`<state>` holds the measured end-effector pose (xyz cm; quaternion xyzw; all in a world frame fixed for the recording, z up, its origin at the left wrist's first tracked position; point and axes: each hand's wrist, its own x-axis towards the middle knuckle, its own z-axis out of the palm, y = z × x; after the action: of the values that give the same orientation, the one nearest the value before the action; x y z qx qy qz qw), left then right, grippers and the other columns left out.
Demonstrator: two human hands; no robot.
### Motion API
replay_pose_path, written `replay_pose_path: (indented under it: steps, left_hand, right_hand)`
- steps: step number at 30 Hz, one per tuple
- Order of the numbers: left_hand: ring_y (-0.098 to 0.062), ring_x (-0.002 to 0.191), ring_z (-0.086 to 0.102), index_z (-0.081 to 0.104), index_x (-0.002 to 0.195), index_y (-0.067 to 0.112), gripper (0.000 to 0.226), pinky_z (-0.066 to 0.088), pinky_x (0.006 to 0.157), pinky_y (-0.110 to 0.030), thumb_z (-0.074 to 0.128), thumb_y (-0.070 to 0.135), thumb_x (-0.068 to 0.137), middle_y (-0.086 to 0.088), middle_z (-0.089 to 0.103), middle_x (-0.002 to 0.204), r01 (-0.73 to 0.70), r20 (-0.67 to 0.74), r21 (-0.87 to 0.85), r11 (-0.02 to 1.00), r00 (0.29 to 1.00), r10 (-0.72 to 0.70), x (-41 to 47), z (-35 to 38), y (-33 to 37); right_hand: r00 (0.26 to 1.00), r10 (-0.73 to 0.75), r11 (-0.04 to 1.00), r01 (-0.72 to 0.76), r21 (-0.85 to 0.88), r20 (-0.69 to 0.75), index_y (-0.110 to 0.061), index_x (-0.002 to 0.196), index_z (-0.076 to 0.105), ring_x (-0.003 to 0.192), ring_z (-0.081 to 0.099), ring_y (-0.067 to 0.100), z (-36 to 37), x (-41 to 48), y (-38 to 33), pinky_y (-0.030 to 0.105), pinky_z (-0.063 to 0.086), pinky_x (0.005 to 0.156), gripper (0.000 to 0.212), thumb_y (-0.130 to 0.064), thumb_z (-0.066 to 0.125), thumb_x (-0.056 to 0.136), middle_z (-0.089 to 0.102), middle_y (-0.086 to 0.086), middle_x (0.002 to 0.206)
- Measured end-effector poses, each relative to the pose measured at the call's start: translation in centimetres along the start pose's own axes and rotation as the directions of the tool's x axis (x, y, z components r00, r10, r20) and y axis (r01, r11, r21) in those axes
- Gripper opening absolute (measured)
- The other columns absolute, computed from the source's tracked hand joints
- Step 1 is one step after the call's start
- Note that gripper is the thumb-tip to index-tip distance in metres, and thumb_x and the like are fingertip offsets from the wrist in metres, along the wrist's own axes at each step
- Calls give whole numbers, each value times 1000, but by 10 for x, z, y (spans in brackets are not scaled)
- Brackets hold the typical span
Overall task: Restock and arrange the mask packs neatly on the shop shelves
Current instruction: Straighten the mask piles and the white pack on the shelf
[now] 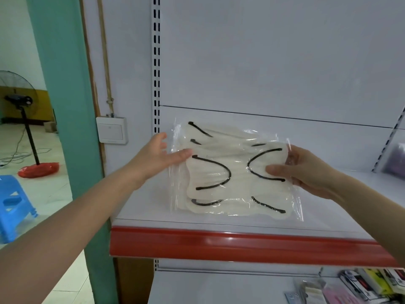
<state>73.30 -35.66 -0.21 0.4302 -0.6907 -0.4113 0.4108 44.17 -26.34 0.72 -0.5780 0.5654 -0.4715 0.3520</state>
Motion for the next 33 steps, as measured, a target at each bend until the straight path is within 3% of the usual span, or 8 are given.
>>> replay_pose_path:
  steps: [3,7,10,14,21,25,29,33]
  left_hand:
    - [-7,88,55,34,141,20,79,45,81,-26,71,31,73,1,51,121,88,132,-260,962,990,-54,-6,2,10]
    - [-6,93,59,42,127,28,63,50,84,-27,72,8,75,3,53,110,-85,0,-327,941,996,90,-13,5,19]
    - [13,66,62,47,97,31,43,50,61,-11,70,1,77,20,60,81,-174,-37,-346,922,984,172,-19,4,19]
    - [1,95,55,50,112,30,54,44,75,-20,78,14,69,9,53,106,-119,13,-225,967,992,125,-29,3,-1]
    - [-17,91,54,51,111,27,48,44,77,-27,77,14,73,-4,54,100,-117,-103,-269,956,990,92,-26,7,-1]
    - [-16,95,58,45,121,16,55,42,72,-24,76,11,75,-2,57,105,28,40,-214,976,999,-20,-28,10,-13]
    - [-18,80,54,51,93,20,29,45,65,-26,71,5,78,-6,55,90,-93,-54,-101,991,995,87,-23,14,-16]
    - [-13,76,48,44,81,21,30,43,71,-28,71,8,78,-1,49,84,-187,-188,-64,980,967,172,-16,13,-9]
  right_hand:
    - [997,-76,997,76,-11,-30,-16,97,60,53,56,3,5,-3,-6,12,41,46,29,3,68,76,66,-11,66]
    - [969,-179,982,187,36,-168,-11,97,58,78,67,19,11,-5,-15,29,57,67,31,5,68,73,68,5,89]
    - [971,-186,978,198,68,-149,-8,108,58,91,68,21,13,-10,-15,34,58,77,44,-3,72,67,69,8,103]
    - [992,-74,996,79,43,-102,-10,117,56,98,67,25,18,-19,2,38,55,84,60,-14,75,60,68,11,110]
    - [965,-85,972,135,193,-246,-6,117,54,91,68,27,27,-16,-6,34,56,78,48,0,71,72,68,13,105]
    - [986,45,990,-23,137,-160,-7,120,54,95,66,26,31,-19,11,42,52,90,55,-4,73,69,66,13,109]
    - [959,37,993,-3,120,-281,-1,99,58,82,54,25,36,-16,13,30,47,71,18,1,65,82,53,13,88]
    - [944,-52,992,86,92,-326,-6,96,59,82,52,23,35,-7,3,34,46,76,14,-2,64,84,52,11,89]
